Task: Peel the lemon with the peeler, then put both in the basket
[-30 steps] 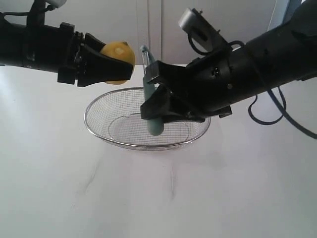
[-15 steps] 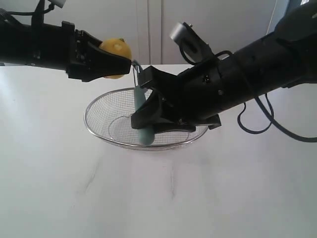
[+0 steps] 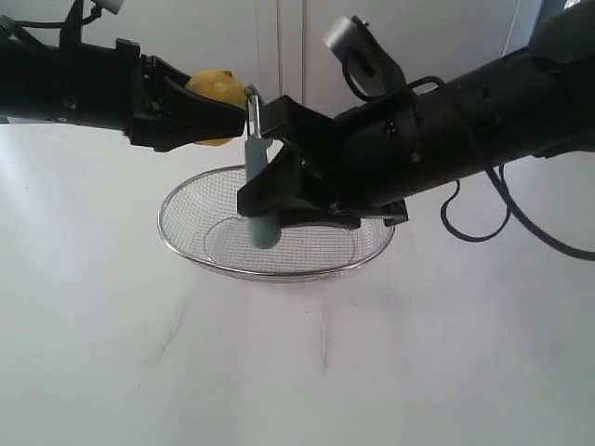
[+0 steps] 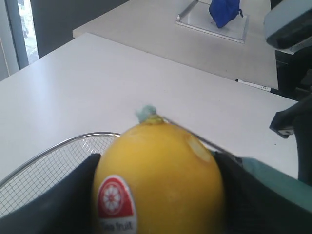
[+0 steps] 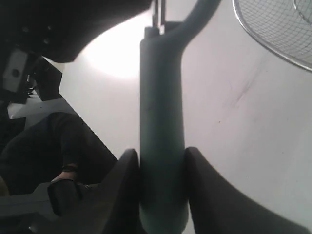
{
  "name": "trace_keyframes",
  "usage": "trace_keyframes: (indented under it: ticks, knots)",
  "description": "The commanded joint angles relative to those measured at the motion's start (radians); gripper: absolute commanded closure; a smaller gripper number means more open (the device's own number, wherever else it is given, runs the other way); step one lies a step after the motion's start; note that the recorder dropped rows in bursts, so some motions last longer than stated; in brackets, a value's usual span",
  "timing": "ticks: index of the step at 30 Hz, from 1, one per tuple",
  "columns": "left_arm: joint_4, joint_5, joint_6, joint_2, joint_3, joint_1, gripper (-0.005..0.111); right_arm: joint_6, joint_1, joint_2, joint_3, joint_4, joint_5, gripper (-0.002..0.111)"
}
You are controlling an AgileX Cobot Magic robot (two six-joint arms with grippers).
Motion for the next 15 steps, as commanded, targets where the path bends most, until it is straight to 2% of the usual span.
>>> trace_keyframes:
  ticks: [1,9,15]
  knots:
    - [-0.031,0.015,-0.002,-0.007,-0.002,-0.003,0.107,-0.015,0.001,-0.046,0.004,0.014,-0.044,0.108]
    - [-0.031,0.031,-0.006,-0.007,-0.002,-0.003,0.107,-0.015,0.001,-0.068,0.004,-0.027,-0.056,0.108]
    - [-0.031,0.108,-0.004,-0.007,-0.002,-0.003,0.107,0.044,0.001,-0.063,0.004,-0.125,-0.064,0.108]
